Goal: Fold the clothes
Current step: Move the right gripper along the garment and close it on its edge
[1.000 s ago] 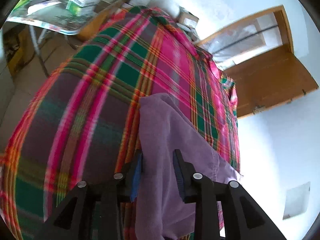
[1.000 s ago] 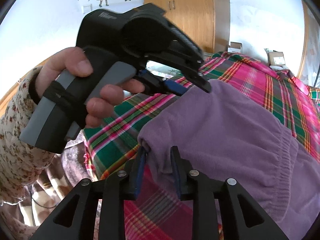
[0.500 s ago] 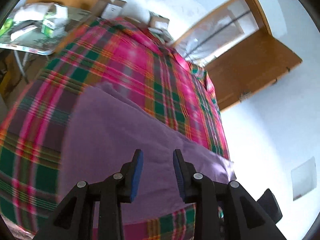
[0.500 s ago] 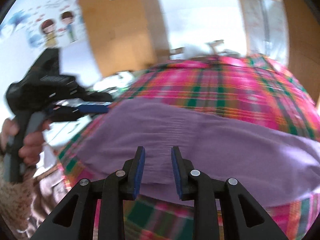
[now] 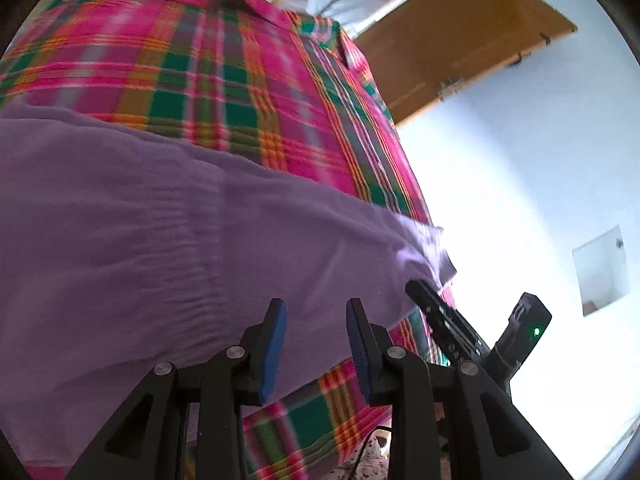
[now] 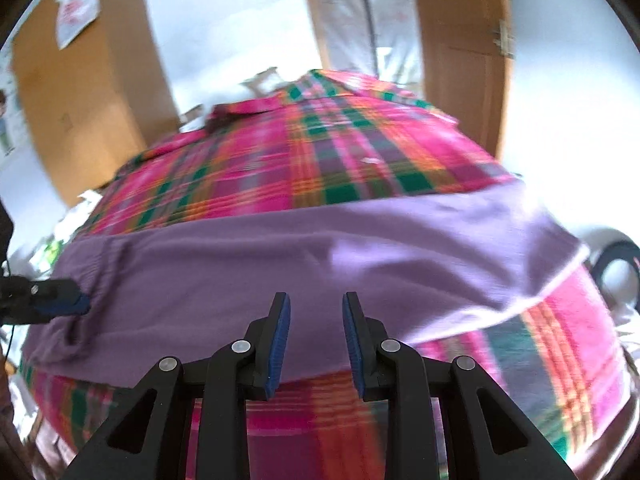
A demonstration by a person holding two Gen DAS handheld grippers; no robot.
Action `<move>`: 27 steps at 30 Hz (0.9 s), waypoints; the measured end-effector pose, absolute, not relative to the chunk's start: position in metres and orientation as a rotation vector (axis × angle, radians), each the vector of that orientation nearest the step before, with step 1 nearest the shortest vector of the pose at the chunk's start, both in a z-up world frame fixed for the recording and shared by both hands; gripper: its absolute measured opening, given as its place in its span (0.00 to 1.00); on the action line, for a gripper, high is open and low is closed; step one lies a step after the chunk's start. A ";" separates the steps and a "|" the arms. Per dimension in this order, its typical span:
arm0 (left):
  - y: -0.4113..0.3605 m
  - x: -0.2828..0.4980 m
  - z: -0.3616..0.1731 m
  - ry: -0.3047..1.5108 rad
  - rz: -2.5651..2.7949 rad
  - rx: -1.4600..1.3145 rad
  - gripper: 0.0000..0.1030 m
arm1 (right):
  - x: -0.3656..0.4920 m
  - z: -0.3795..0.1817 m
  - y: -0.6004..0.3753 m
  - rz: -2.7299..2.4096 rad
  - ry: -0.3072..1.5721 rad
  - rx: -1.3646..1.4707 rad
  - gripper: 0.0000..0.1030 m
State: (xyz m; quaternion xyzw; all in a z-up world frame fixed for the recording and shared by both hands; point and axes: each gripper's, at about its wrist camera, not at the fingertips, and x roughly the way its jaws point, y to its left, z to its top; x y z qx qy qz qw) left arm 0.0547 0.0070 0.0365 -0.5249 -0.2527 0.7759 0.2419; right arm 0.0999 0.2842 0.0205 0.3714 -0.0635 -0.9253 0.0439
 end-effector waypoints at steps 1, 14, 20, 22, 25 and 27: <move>0.015 0.052 0.034 -0.677 2.103 -1.444 0.30 | 0.099 0.019 0.295 -2.848 -0.207 1.148 0.27; 0.058 0.029 0.010 -0.602 2.009 -1.509 0.30 | 0.086 0.026 0.392 -3.094 -0.167 1.132 0.27; 0.065 0.027 0.008 -0.553 2.032 -1.499 0.30 | 0.056 0.030 0.425 -3.101 -0.161 1.198 0.27; 0.066 0.026 0.007 -0.555 2.030 -1.497 0.31 | 0.045 0.032 0.429 -3.087 -0.137 1.201 0.27; 0.065 0.023 0.005 -0.585 2.014 -1.498 0.32 | 0.025 0.032 0.433 -3.009 -0.117 1.224 0.27; 0.065 0.021 0.006 -0.592 2.008 -1.497 0.32 | 0.016 0.029 0.435 -2.990 -0.110 1.247 0.27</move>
